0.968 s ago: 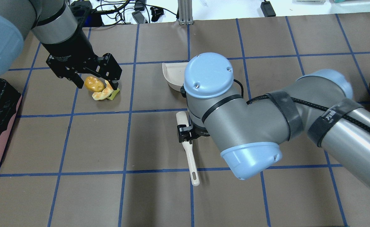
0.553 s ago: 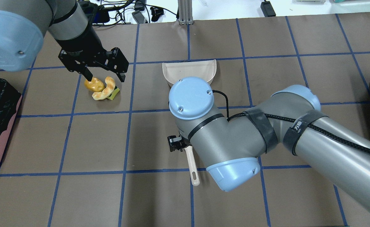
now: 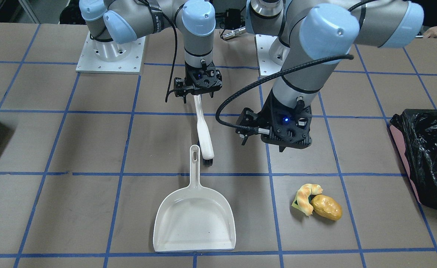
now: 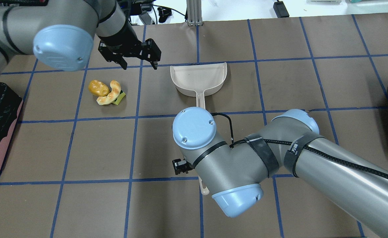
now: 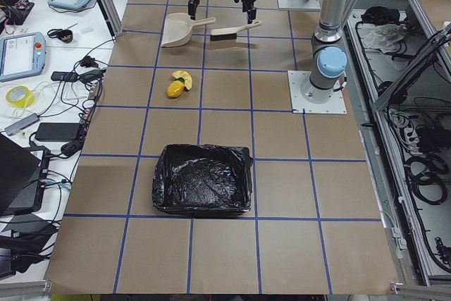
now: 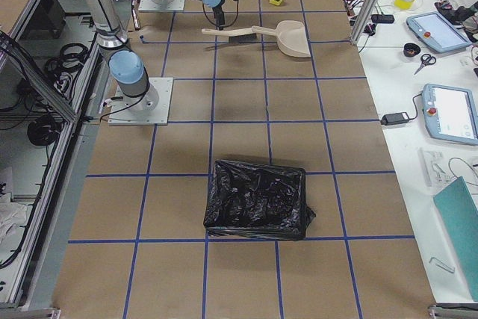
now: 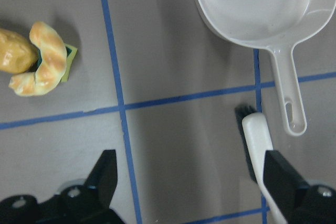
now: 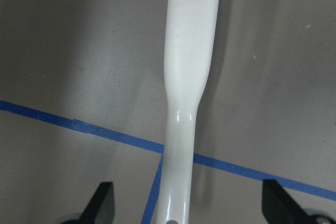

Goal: Sweep and dump trash in nearest bin
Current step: 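Move the left gripper to the dustpan handle, grasp and lift it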

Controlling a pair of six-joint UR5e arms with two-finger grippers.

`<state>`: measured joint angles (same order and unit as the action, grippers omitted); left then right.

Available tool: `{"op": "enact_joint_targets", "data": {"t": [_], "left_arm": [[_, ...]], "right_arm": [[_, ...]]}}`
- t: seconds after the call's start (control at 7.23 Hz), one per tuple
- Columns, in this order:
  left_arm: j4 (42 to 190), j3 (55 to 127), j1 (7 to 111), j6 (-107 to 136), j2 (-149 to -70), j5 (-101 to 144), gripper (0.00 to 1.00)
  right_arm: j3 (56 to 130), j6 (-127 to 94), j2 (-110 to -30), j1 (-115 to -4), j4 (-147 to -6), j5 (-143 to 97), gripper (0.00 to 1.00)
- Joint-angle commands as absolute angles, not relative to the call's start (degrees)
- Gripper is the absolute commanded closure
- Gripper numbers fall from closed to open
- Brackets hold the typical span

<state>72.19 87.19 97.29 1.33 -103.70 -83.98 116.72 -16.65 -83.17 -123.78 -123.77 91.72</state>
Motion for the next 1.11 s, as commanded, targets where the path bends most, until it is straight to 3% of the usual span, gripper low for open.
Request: {"op": "enact_joint_targets", "data": {"t": [0.0, 0.28, 0.41, 0.97], "left_arm": [[67.51, 84.13, 101.93, 8.68, -110.36, -84.29, 0.00], [62.77, 83.41, 105.97, 13.87, -115.73, -84.37, 0.00], [63.02, 83.50, 107.39, 14.84, -117.49, -84.29, 0.00], [67.22, 84.29, 112.14, 21.62, -122.17, -84.28, 0.00]], "right_arm": [[116.81, -17.23, -80.87, -124.98, -124.89, 92.37, 0.00], [117.24, -17.23, -80.77, -124.98, -125.51, 92.37, 0.01], [117.68, -17.31, -80.68, -124.98, -125.59, 92.20, 0.09], [118.04, -18.72, -79.63, -125.07, -125.51, 91.49, 0.09]]}}
